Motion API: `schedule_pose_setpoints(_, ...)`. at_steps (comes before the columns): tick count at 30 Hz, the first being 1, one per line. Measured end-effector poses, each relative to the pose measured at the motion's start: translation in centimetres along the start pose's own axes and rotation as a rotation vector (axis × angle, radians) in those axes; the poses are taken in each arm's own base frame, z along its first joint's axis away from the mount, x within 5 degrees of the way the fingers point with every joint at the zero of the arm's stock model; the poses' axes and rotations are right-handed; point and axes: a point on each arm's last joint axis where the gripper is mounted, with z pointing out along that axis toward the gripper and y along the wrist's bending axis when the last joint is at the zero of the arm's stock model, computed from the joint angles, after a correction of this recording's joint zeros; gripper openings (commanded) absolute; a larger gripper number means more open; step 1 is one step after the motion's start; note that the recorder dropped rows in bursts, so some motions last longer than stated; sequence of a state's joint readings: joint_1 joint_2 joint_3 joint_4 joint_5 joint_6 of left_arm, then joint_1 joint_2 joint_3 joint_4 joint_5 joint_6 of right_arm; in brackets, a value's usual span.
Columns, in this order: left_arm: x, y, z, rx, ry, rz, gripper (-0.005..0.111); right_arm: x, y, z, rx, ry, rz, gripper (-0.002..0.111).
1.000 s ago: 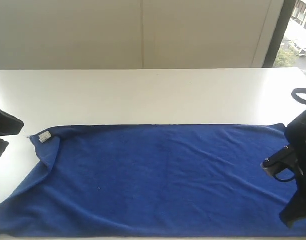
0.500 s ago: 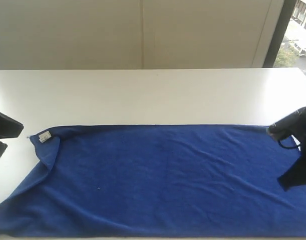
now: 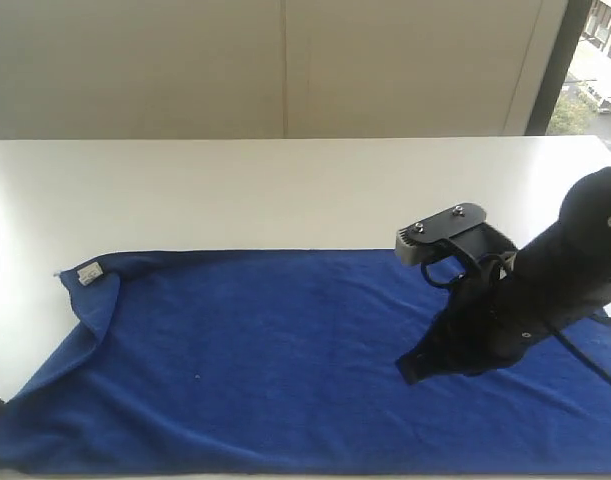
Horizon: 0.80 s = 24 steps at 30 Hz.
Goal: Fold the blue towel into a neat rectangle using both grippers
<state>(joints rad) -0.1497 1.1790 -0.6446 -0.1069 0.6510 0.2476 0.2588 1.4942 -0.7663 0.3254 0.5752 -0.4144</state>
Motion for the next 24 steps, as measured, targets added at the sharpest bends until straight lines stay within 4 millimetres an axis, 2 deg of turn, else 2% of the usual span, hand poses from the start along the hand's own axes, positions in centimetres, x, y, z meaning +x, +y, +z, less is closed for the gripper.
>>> schedule_pose_setpoints(4, -0.4, 0.5, 2.2, 0.019, 0.077, 0.078, 0.05, 0.4, 0.0, 2.2, -0.023, 0.079, 0.0, 0.0)
schedule_pose_setpoints(6, -0.8, 0.7, 2.9, 0.008, 0.065, 0.088, 0.058, 0.4, -0.1, 2.6, -0.023, 0.09, 0.0, 0.0)
schedule_pose_setpoints(14, -2.0, 1.9, 5.6, -0.058, 0.01, 0.112, 0.056, 0.5, -0.4, 3.8, -0.019, 0.11, 0.008, 0.0)
schedule_pose_setpoints(20, -2.1, 2.3, 7.0, -0.069, 0.043, 0.137, 0.045, 0.8, -0.5, 4.8, -0.023, 0.144, 0.014, 0.0)
schedule_pose_setpoints(24, -2.1, 2.3, 7.1, -0.069, 0.044, 0.137, 0.028, 0.9, -0.5, 5.2, -0.025, 0.159, 0.016, 0.0)
